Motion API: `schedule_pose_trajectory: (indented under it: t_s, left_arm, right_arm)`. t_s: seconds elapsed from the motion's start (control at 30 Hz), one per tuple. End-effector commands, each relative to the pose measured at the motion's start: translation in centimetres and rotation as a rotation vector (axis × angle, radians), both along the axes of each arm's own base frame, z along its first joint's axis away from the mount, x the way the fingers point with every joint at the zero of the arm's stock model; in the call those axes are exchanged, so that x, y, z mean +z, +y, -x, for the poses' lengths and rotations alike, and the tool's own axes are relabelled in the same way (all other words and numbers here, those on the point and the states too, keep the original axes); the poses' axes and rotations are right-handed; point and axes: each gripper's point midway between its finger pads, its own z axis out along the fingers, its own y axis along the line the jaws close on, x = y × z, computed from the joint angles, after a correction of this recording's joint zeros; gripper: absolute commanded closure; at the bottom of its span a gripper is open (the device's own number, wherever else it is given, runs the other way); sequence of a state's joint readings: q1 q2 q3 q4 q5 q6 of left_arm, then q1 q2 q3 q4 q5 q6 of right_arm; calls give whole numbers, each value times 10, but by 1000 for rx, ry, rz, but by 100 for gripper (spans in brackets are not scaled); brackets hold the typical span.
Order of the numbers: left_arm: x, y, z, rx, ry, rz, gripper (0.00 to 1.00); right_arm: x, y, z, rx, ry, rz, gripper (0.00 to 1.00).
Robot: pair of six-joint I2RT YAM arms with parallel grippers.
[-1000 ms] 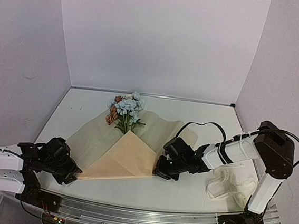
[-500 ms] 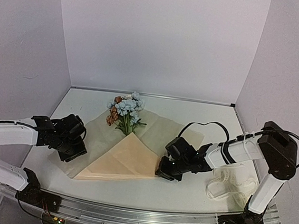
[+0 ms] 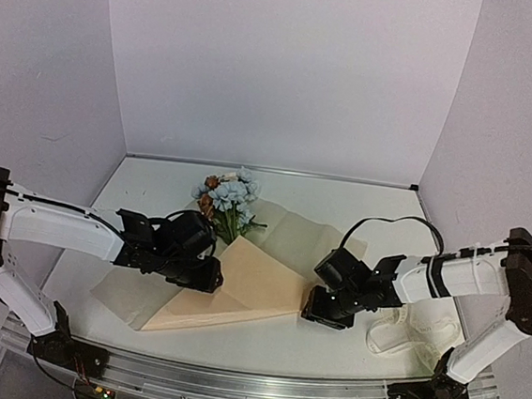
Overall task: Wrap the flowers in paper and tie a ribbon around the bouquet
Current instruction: Pick up the one-fourth-folded wrapping paper from the center of the board.
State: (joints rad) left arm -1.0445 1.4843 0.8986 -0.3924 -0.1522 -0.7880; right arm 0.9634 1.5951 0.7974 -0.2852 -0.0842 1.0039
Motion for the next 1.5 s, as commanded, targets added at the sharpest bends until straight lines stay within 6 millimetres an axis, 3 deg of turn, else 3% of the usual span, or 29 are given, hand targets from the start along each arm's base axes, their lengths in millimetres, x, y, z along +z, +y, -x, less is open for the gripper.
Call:
schedule_pose_trajectory:
  t_s: [0.0,0.17,0.3,0.53,0.7,0.9,1.1,1.47]
  left_arm:
    - [14,-49,5,-187,-41,138,59]
    - [-3,-60,9,-242,-15,129,61]
    - [-15,-63,6,-247,-11,99,62]
    - [-21,-64,6,-257,-6,85,62]
    - [-23,-68,6,-271,-3,86,62]
    - [-25,-68,5,-272,-2,81,62]
    - [-27,-68,5,-278,-3,76,62]
    - [-22,-70,4,-300,-20,69,61]
  right_arm:
    - [4,-30,4,-45,-36,51,52]
    - [-3,-50,6,-77,-71,84,41]
    - [-8,-50,-6,-134,-111,23,35]
    - [-6,-45,-25,-213,-186,-96,33]
    - [-7,-60,-30,-281,-232,-75,32]
    - [-10,-65,-39,-359,-264,-89,38]
    - [-19,-52,-48,-423,-243,-166,51]
    - [-22,-57,-45,-454,-253,-202,73]
